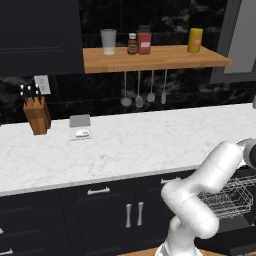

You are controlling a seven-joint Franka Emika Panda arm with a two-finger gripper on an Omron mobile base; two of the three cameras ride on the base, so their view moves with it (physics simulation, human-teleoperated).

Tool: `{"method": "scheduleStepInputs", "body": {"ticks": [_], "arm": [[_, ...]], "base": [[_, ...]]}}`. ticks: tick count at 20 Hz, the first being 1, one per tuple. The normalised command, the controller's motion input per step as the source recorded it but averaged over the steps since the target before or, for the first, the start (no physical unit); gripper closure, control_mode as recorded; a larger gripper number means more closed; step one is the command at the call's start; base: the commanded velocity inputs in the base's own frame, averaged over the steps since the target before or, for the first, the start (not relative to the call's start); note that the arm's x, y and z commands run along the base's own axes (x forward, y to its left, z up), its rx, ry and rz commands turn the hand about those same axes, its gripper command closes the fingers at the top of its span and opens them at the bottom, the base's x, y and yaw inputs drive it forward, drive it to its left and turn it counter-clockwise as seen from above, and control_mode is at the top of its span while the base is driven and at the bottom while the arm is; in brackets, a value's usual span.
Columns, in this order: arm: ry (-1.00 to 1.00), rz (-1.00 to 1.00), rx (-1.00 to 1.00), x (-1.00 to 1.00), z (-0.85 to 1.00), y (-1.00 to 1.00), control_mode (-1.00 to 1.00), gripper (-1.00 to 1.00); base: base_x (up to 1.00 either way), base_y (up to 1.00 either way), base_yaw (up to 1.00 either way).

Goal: Pick up the cup and bowl from the counter, place them in the dishwasher, and close the dishwasher door.

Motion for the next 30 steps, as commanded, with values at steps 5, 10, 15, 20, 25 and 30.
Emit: {"method": "scheduleStepInputs", "body": {"ticks": [5, 10, 15, 20, 25, 30], "arm": [[-0.44, -0.26, 0.49, -0.72, -1.00, 0.34, -1.00, -1.00], [-0.52, -0.29, 0.45, -0.04, -0.91, 0.60, -1.00, -1.00], [-0.41, -0.23, 0.23, 0.50, -0.14, 0.05, -1.00, -1.00], [-0.32, -0.13, 0.17, 0.88, -0.21, 0.06, -1.00, -1.00], [-0.14, -0.08, 0.09, 1.00, -0.64, 0.58, -1.00, -1.00], [0.14, 0.09, -0.05, 0.99, -1.00, -0.17, -1.00, -1.00]], "base": [[0.00, 0.00, 0.00], [0.00, 0.00, 0.00], [0.00, 0.00, 0.00], [0.00, 0.00, 0.00], [0.00, 0.00, 0.00], [0.00, 0.00, 0.00]]}}
